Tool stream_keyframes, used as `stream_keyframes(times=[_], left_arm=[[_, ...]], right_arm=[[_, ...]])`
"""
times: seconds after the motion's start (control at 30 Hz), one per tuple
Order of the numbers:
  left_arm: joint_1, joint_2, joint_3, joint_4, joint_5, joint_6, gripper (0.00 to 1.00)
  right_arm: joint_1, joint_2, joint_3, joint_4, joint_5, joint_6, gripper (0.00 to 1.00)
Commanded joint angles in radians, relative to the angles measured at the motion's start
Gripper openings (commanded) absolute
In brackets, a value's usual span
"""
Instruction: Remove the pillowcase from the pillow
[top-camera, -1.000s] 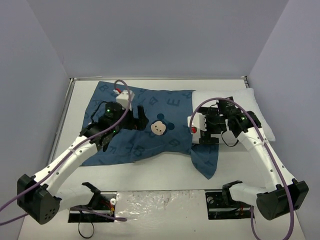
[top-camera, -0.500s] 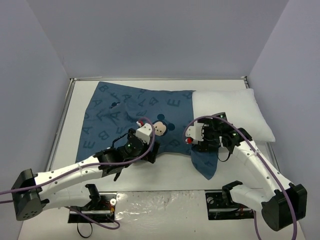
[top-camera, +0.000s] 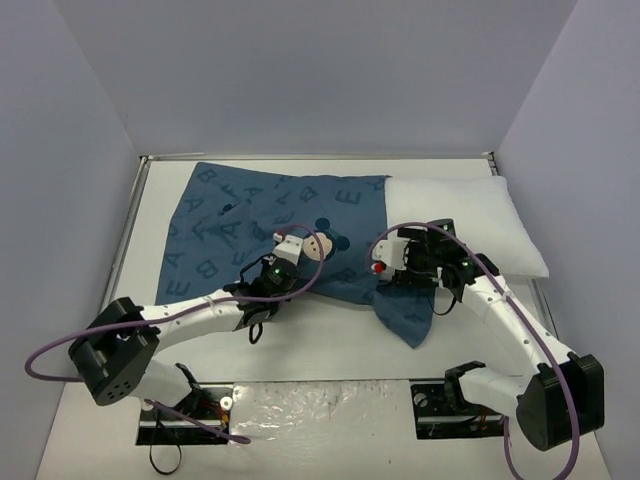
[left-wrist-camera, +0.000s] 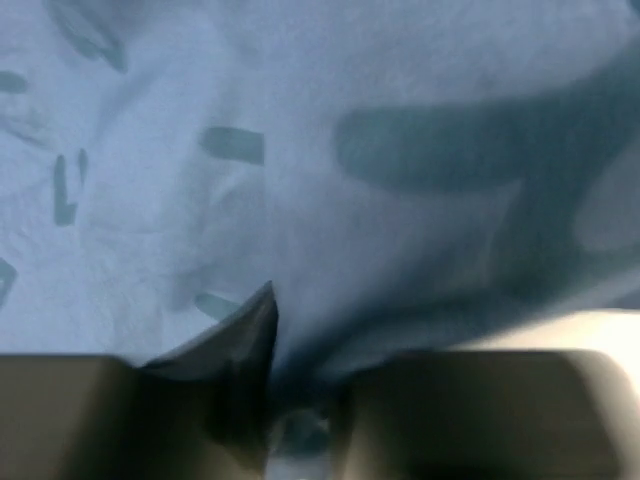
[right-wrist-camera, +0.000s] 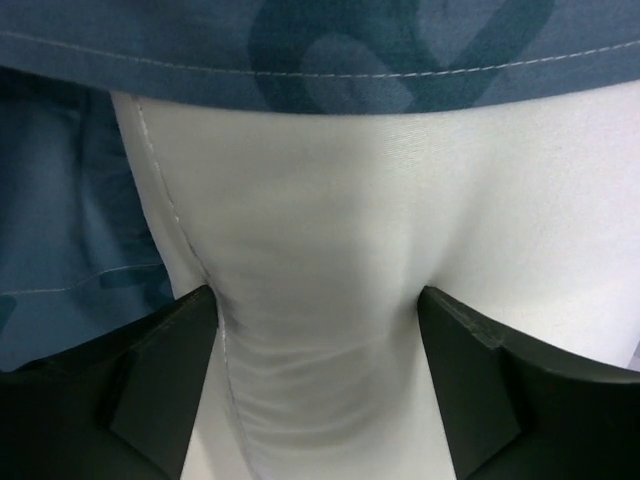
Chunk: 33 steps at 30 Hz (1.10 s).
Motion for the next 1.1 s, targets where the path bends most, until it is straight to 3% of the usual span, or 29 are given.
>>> stream_keyframes(times=[0.0, 0.07, 0.17, 0.2, 0.23, 0.37, 0.53, 0.73, 0.87, 1.0, 1.07], left_arm=[[0.05, -0.054, 0.024, 0.085, 0.028, 0.019, 0.03], [0.068, -0.108, 0.038, 0.066, 0.026, 0.032, 0.02], [0.133, -0.316, 0.056, -0.008, -0.026, 0.047, 0.02], [0.159, -0.358, 0.062, -0.033, -0.037, 0.049, 0.02], [0.189, -0.401, 0.066, -0.045, -0.037, 0.052, 0.02], [0.375, -0.562, 0.096, -0.189, 0.017, 0.052, 0.02], [0.591, -0.579, 0.173, -0.251, 0.091, 0.044, 0.02], [0.794, -0.483, 0.338, -0.242, 0.137, 0.056, 0.02], [0.896, -0.404, 0.432, -0.253, 0.156, 0.088, 0.02], [0.961, -0.369, 0.467, -0.239, 0.2, 0.085, 0.02], [0.964, -0.349, 0.477, -0.243, 0.197, 0.091, 0.02]], right_arm=[[-0.01, 0.045, -0.022, 0.06, 0.026, 0.034, 0.69], [-0.031, 0.072, -0.013, 0.08, 0.013, 0.054, 0.6], [-0.07, 0.147, 0.039, 0.078, -0.019, 0.091, 0.24], [-0.085, 0.193, 0.059, 0.075, -0.037, 0.111, 0.04], [-0.131, 0.209, 0.081, 0.075, -0.06, 0.131, 0.0], [-0.237, 0.204, 0.214, 0.049, -0.2, 0.183, 0.0], [-0.297, 0.128, 0.374, -0.101, -0.434, 0.139, 0.0], [-0.418, 0.115, 0.431, -0.139, -0.465, 0.097, 0.0], [-0.565, 0.146, 0.44, -0.132, -0.502, 0.106, 0.0], [-0.706, 0.164, 0.437, -0.136, -0.534, 0.113, 0.0], [-0.719, 0.16, 0.42, -0.135, -0.522, 0.11, 0.0]])
